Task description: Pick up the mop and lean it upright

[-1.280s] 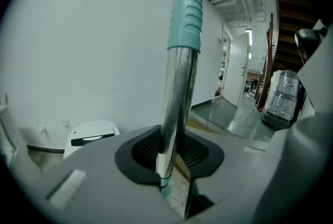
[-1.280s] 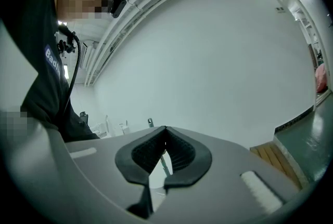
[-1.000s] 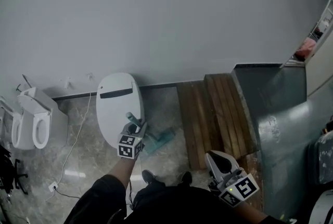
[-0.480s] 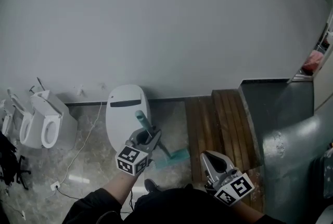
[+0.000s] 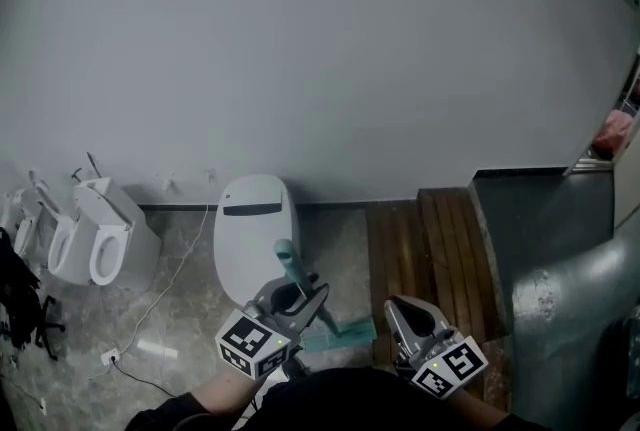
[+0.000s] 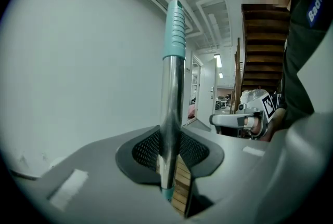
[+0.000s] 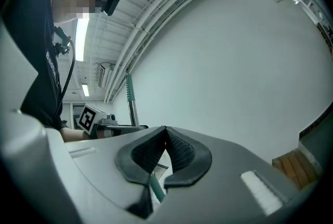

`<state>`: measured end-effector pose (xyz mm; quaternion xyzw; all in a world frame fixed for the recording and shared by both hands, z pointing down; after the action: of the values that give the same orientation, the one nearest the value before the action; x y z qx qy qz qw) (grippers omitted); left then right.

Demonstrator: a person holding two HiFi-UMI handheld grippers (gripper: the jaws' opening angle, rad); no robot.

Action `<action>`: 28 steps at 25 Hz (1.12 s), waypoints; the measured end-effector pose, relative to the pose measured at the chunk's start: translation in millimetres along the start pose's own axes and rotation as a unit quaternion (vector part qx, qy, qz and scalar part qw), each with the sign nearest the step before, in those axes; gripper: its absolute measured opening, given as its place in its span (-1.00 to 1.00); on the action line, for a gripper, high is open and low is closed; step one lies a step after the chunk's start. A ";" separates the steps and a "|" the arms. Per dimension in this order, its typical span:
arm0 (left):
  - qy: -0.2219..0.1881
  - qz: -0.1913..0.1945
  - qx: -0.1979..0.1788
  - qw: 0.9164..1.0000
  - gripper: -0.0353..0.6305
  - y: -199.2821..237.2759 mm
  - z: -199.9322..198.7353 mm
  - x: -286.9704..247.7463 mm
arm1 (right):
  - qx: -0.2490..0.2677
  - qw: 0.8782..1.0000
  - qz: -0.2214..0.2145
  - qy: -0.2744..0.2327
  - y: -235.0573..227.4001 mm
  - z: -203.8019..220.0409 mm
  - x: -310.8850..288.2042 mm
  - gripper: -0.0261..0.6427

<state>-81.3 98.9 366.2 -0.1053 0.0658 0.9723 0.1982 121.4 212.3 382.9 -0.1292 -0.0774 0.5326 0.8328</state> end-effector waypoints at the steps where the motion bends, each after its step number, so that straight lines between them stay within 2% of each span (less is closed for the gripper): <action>1: -0.001 0.001 0.000 1.000 -0.58 -4.1 -0.7 1.0 | 0.000 1.000 -0.002 0.000 -1.0 0.1 0.0 -0.91; 12: -0.001 0.012 0.006 1.000 -0.58 -23.5 -1.2 -2.9 | -0.006 1.000 -0.016 0.010 -16.6 0.1 -3.1 -0.90; 28: -0.016 0.006 -0.013 1.000 -0.58 -38.5 -23.8 -34.0 | -0.012 1.000 -0.020 0.007 -45.4 -9.5 13.5 -0.91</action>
<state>-31.1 117.3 347.7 -0.0919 0.0506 0.9757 0.1921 169.0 205.1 387.2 -0.1417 -0.0802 0.5142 0.8421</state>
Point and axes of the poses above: the fingertips, and each gripper's own axes: x backward along the fingers, y to its left, z out of its underside, the point moved 8 cm from there along x, backward along the fingers, and after that the axes turned 3 degrees about y, right-handed, at the moved point
